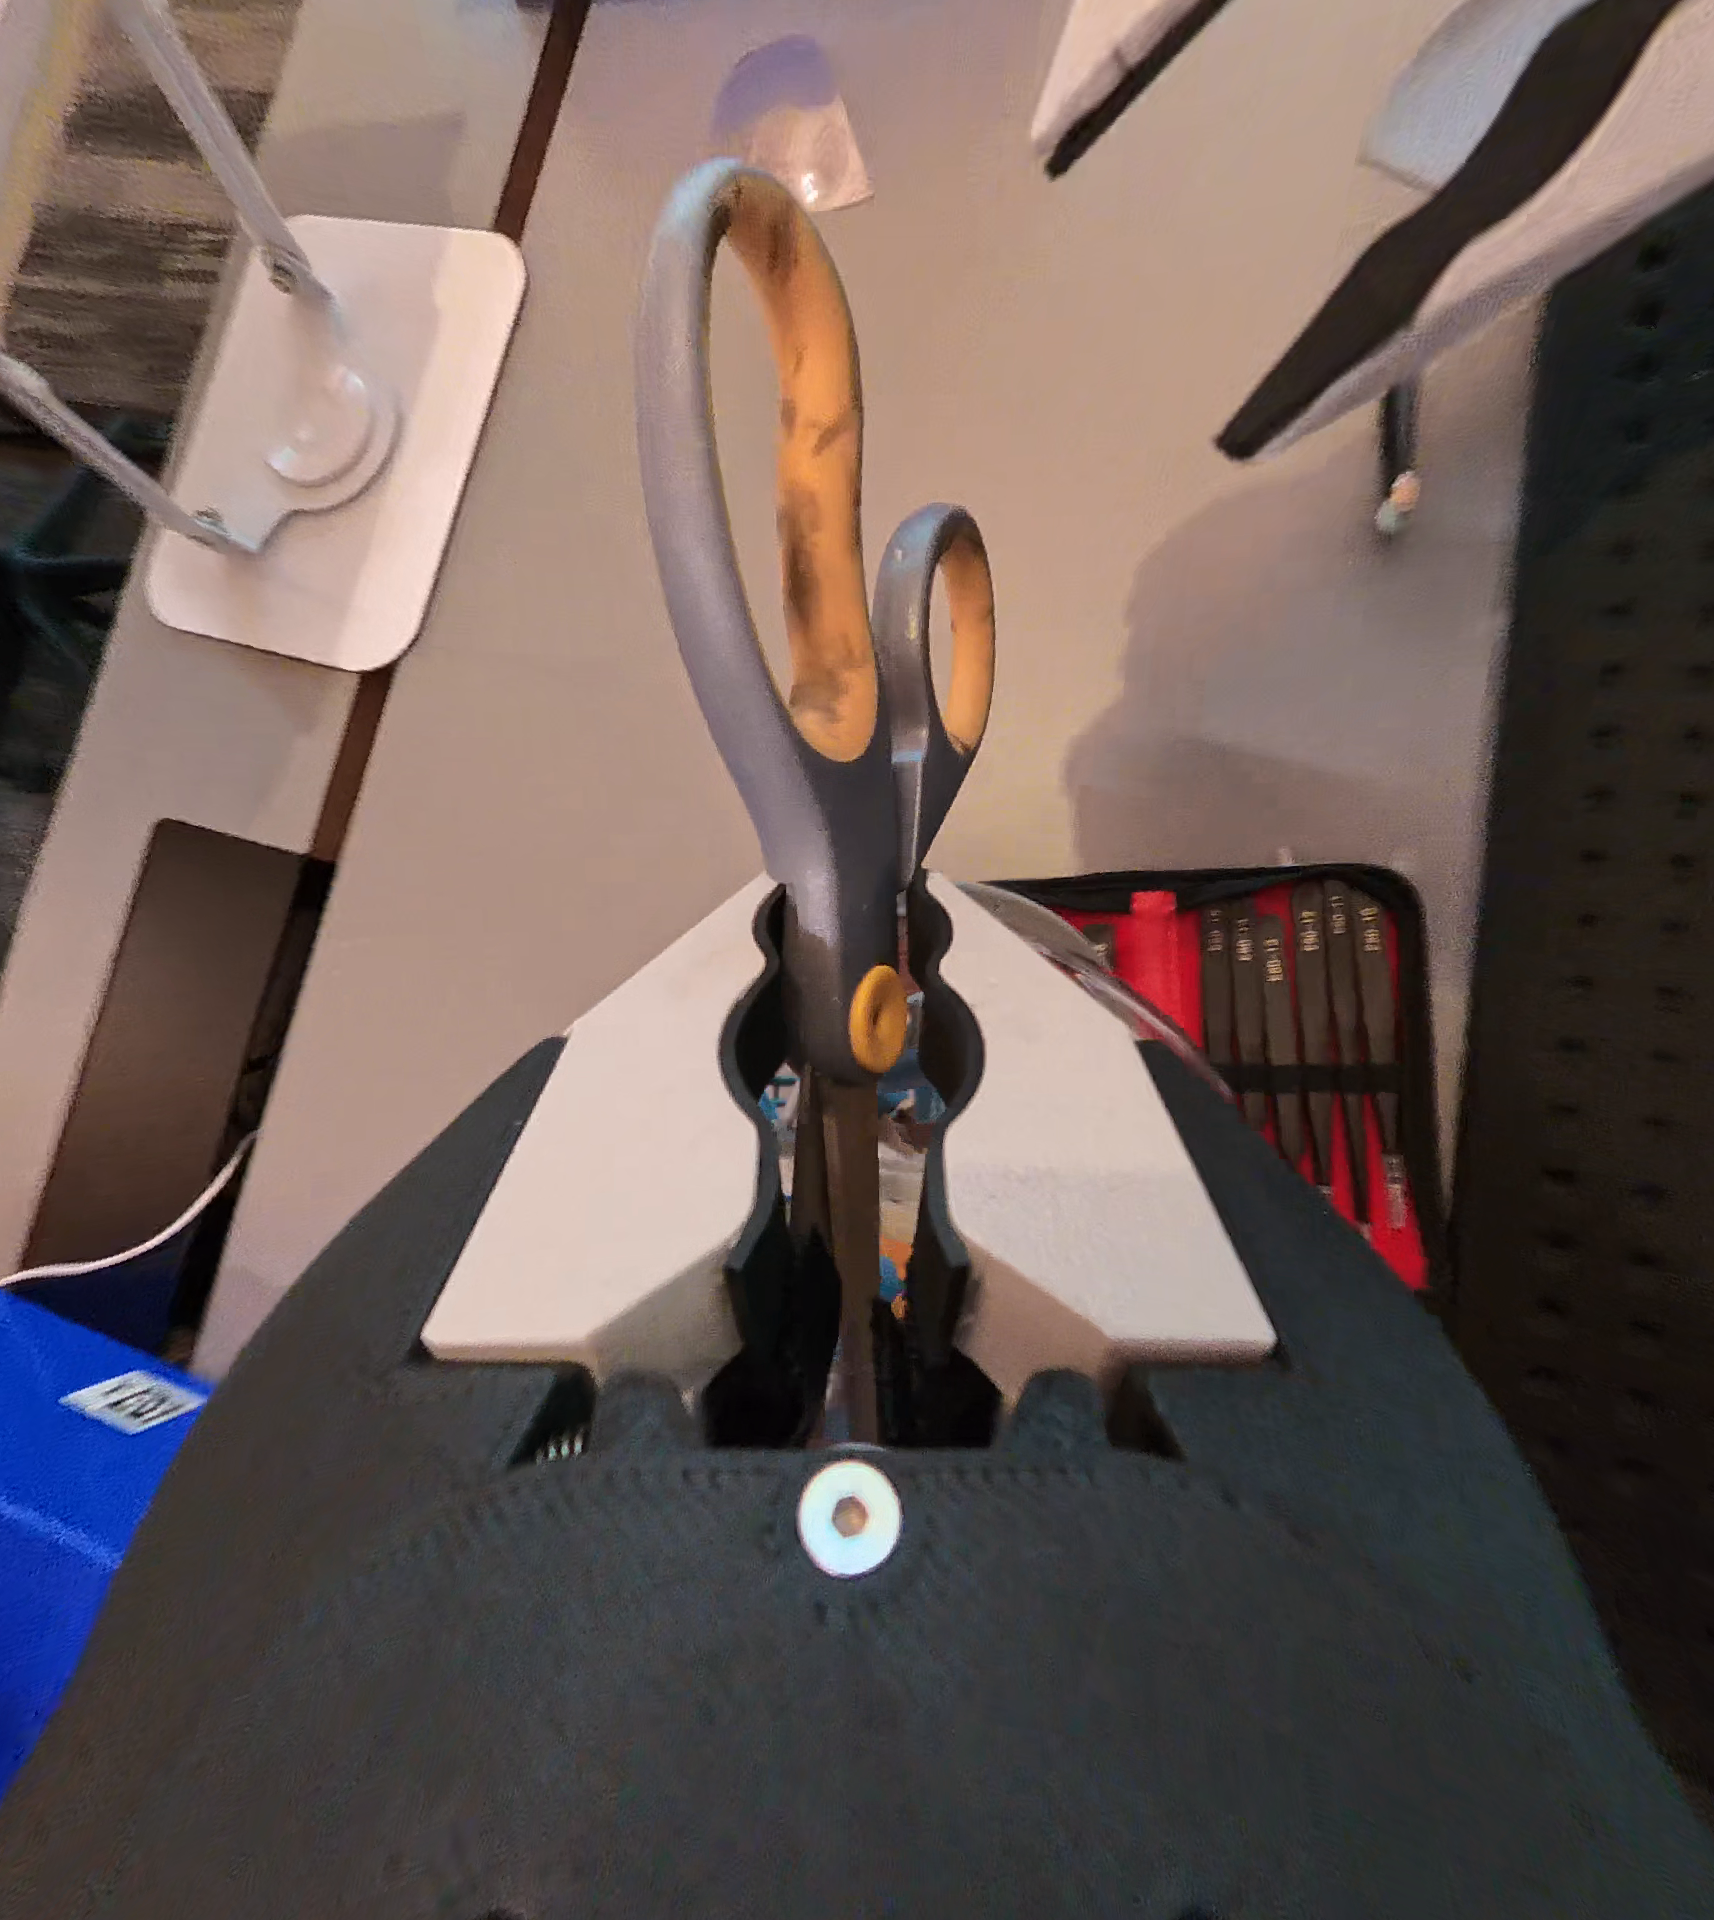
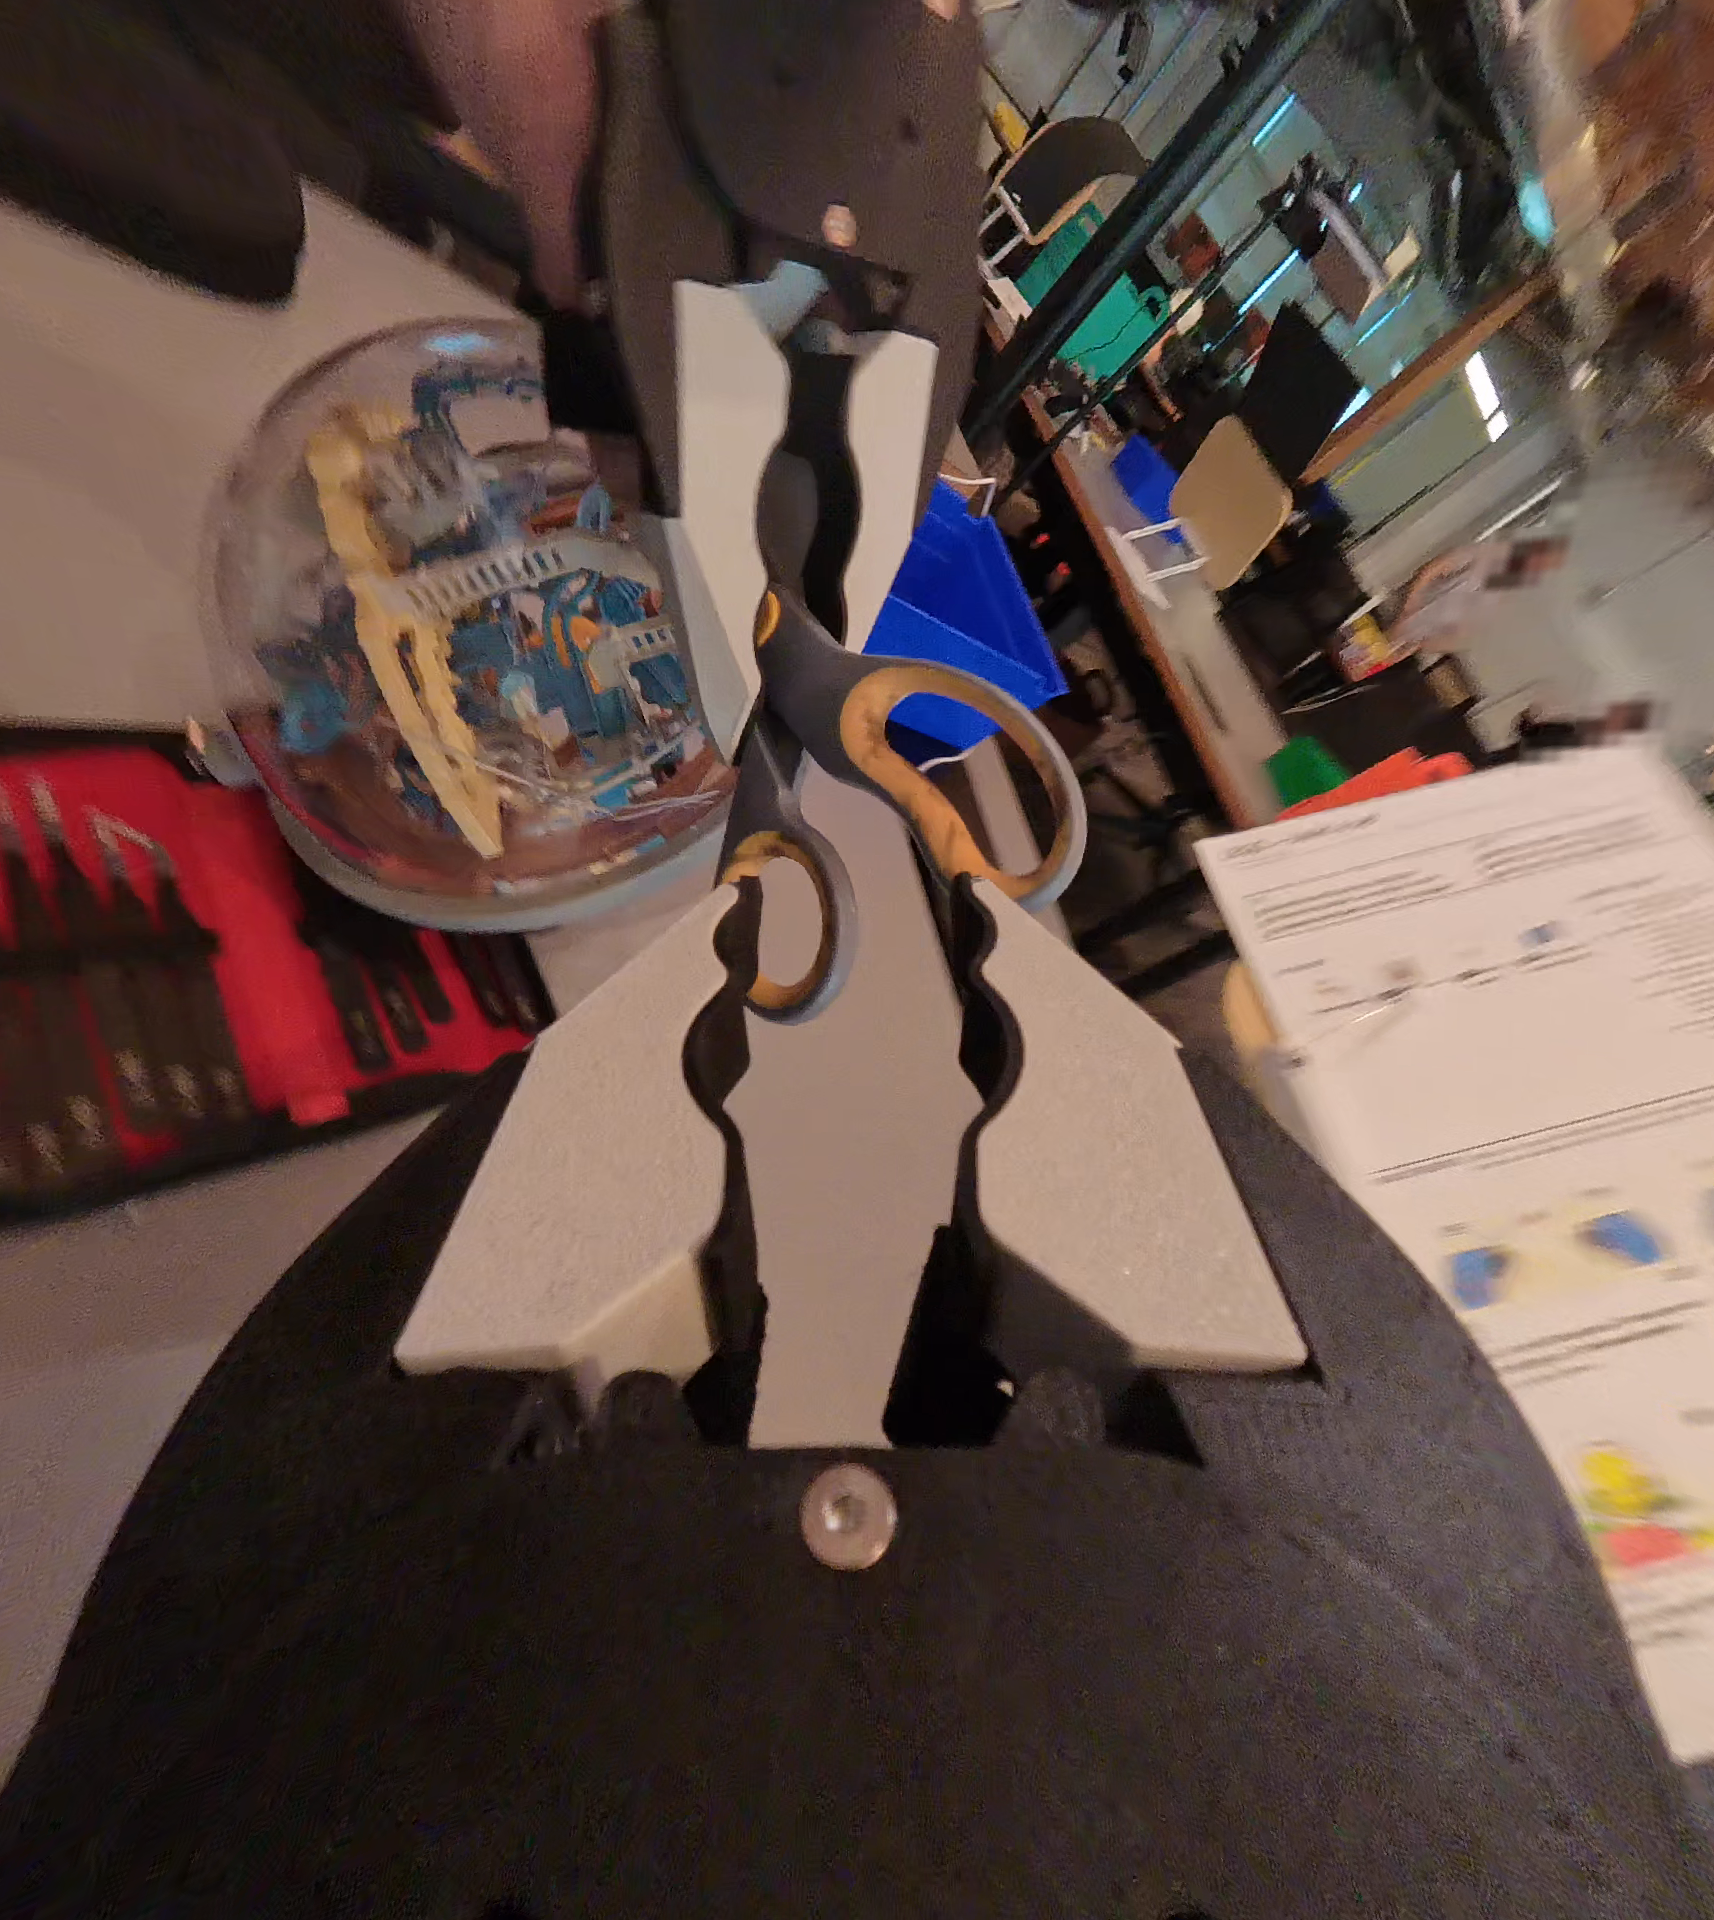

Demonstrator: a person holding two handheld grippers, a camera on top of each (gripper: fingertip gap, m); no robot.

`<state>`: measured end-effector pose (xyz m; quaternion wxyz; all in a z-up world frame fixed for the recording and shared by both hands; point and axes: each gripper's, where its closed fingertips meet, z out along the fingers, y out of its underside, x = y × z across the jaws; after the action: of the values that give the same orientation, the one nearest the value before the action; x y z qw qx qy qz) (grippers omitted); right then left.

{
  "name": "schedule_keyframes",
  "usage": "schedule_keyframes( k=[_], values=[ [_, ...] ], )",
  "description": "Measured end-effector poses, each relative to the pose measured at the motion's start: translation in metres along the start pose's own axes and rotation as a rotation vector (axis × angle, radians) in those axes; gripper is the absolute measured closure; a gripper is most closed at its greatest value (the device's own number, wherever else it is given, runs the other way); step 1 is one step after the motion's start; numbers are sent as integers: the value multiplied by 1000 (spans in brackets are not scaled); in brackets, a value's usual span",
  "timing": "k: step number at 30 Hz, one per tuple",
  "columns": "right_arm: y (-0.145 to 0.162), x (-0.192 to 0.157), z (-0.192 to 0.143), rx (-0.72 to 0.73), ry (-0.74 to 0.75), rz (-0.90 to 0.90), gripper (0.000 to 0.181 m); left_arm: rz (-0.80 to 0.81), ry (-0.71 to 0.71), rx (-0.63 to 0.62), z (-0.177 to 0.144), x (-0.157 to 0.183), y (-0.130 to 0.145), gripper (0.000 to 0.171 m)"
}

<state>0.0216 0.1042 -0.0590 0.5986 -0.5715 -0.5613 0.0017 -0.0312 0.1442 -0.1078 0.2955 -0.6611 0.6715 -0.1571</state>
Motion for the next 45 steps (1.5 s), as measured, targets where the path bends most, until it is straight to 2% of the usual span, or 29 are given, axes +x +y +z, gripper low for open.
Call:
schedule_keyframes(
  k=[3,6,7,11,14,17,23,24,26,30,33,36,38,40,43,45],
  values=[
    [1,6,13,-87,34,-191,135,-1,53,-37,5,2,2,155],
    [19,4,38,-235,23,-389,108,-30,112,-72,7,7,2,155],
    [22,4,43,-262,32,-457,105,-37,130,-88,8,7,4,155],
    [21,7,45,-278,60,-589,117,-88,189,-74,8,6,3,155],
    [8,-8,33,-188,31,-630,136,-111,232,-75,9,6,3,155],
    [32,6,45,-311,62,-613,125,-117,238,-86,11,3,2,156],
    [58,-5,73,-435,-64,-584,125,-131,272,-144,20,7,0,156],
    [60,-7,78,-451,-77,-566,128,-144,280,-159,22,6,1,157],
    [63,-7,82,-465,-79,-537,147,-135,282,-197,24,3,4,157],
    [68,-6,84,-455,-78,-491,150,-124,249,-220,26,0,4,152],
    [79,-6,86,-453,-87,-439,150,-135,164,-142,11,-11,-12,133],
    [90,0,86,-443,-53,-417,150,-146,8,-111,-20,-34,-6,100],
    [89,3,85,-421,-36,-406,150,-160,-18,-112,-36,-33,13,77],
    [90,3,83,-413,-31,-413,150,-203,7,-157,-40,-24,50,47],
    [91,-1,84,-365,-24,-413,150,-301,98,-155,-30,-15,99,24],
    [92,-4,87,-356,-16,-412,150,-322,125,-86,-18,-18,104,13]
  ],
)
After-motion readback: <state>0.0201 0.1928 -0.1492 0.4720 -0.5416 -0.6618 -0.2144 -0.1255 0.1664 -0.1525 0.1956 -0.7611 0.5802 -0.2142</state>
